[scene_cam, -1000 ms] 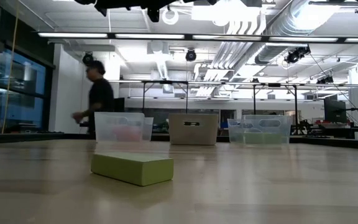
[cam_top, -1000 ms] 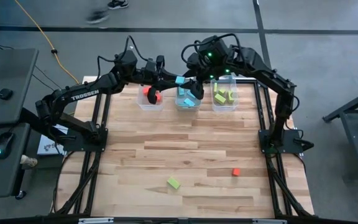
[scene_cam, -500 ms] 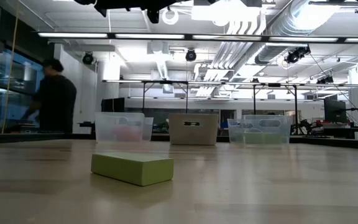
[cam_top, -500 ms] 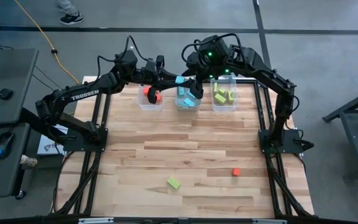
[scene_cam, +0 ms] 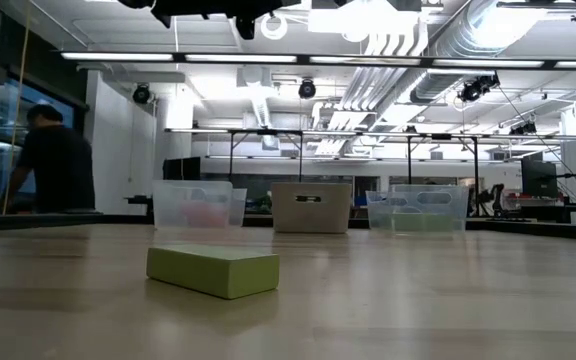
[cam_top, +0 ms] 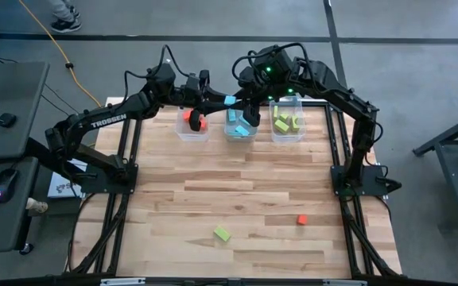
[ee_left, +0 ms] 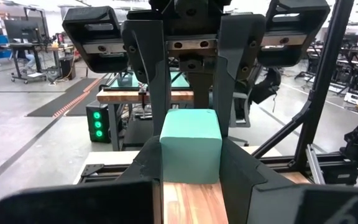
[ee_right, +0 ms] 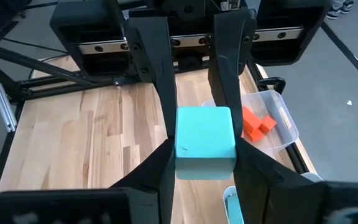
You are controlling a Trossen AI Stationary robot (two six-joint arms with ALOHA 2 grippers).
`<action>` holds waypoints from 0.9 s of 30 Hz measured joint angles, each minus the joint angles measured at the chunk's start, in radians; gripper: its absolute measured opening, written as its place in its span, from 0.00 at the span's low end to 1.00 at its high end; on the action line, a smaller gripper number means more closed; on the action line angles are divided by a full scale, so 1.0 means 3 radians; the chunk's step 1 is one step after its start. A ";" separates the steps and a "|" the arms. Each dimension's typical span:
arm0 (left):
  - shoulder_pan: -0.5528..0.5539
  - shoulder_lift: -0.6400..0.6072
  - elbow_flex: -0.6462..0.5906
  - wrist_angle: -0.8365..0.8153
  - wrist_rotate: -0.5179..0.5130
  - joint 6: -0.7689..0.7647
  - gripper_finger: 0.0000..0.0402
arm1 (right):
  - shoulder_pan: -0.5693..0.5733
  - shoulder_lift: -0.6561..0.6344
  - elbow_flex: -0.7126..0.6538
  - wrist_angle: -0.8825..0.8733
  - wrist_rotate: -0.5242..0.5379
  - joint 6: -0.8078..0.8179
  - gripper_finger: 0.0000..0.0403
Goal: Sort & place blocks by color
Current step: Put the blue block into the grey bin
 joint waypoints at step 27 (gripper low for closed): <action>0.0045 0.0000 0.0000 -0.0041 -0.0353 0.0112 0.45 | -0.0004 0.0004 0.0000 -0.0100 0.0088 0.0067 0.26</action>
